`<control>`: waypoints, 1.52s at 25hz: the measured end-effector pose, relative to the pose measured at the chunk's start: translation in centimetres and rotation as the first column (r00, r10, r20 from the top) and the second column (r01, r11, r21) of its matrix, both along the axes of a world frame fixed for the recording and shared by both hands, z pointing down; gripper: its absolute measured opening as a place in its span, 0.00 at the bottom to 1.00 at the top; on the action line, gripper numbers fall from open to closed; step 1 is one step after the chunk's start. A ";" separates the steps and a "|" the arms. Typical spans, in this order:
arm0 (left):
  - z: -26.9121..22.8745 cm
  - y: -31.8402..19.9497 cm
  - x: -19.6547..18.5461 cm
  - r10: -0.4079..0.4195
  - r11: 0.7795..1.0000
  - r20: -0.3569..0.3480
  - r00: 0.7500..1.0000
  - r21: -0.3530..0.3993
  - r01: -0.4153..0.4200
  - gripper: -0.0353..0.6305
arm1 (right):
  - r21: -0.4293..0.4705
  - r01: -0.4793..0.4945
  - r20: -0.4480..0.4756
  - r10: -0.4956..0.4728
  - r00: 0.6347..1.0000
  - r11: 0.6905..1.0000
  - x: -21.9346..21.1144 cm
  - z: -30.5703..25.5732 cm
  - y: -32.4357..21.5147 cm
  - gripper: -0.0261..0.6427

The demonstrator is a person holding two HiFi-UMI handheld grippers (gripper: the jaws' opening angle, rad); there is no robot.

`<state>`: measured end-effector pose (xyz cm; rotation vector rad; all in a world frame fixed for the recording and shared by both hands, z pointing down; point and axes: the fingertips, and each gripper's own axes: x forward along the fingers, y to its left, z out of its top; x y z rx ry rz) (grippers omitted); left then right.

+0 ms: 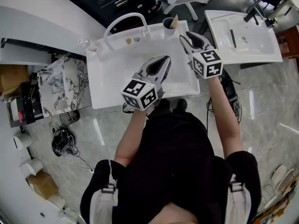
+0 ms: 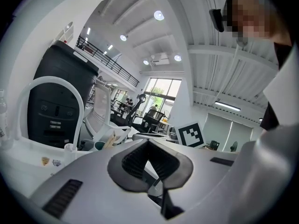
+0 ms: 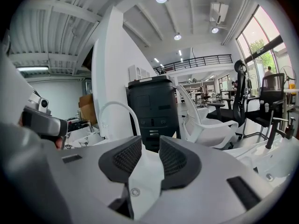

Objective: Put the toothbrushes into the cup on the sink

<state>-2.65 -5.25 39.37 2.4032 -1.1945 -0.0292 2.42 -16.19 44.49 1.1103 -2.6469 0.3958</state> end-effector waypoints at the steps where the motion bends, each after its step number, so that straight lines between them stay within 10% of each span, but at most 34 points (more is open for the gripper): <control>1: 0.0 0.2 0.1 -0.002 1.000 0.000 1.000 0.000 0.002 0.06 | -0.003 0.001 0.001 -0.001 1.000 1.000 0.1 0.0 0.3 0.21; 38: 0.6 2.2 2.9 -0.014 1.000 0.007 1.000 -0.016 0.014 0.06 | -0.017 -0.008 0.124 0.010 0.992 1.000 4.4 -1.7 7.2 0.11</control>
